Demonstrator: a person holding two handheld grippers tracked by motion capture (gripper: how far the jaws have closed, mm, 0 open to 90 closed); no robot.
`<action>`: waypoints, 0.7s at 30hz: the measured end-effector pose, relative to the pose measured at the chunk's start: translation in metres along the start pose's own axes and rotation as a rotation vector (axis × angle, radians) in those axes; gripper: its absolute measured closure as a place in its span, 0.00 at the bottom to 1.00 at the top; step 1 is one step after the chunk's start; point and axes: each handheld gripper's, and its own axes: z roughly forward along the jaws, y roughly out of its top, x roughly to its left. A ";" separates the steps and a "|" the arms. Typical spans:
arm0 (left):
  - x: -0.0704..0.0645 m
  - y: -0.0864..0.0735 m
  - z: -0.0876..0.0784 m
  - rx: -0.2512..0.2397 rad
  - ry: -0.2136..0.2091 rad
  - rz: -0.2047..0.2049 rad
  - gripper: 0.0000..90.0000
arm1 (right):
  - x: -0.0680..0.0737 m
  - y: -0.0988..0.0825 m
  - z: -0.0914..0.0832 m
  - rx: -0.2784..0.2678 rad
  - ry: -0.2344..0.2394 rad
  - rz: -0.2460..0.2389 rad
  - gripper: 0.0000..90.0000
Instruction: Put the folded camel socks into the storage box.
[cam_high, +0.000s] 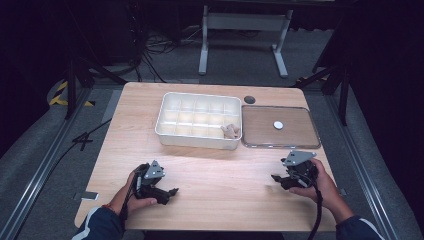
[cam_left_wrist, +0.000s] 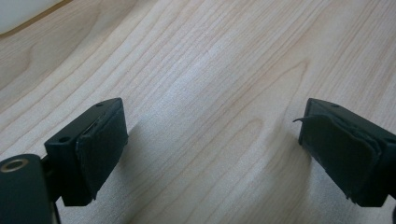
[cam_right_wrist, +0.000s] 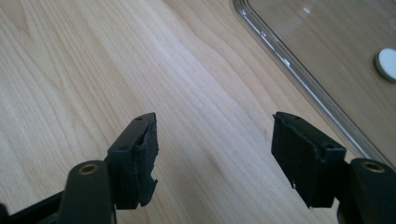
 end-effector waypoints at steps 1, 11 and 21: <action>0.000 0.000 0.000 0.000 0.002 0.003 0.09 | 0.000 -0.003 0.000 -0.001 0.003 0.000 0.36; 0.000 0.000 0.000 0.000 -0.001 -0.002 0.09 | -0.001 -0.035 -0.001 -0.020 0.026 0.061 0.36; 0.001 0.001 0.001 0.006 -0.002 0.003 0.07 | -0.007 -0.086 -0.006 -0.170 0.064 0.236 0.31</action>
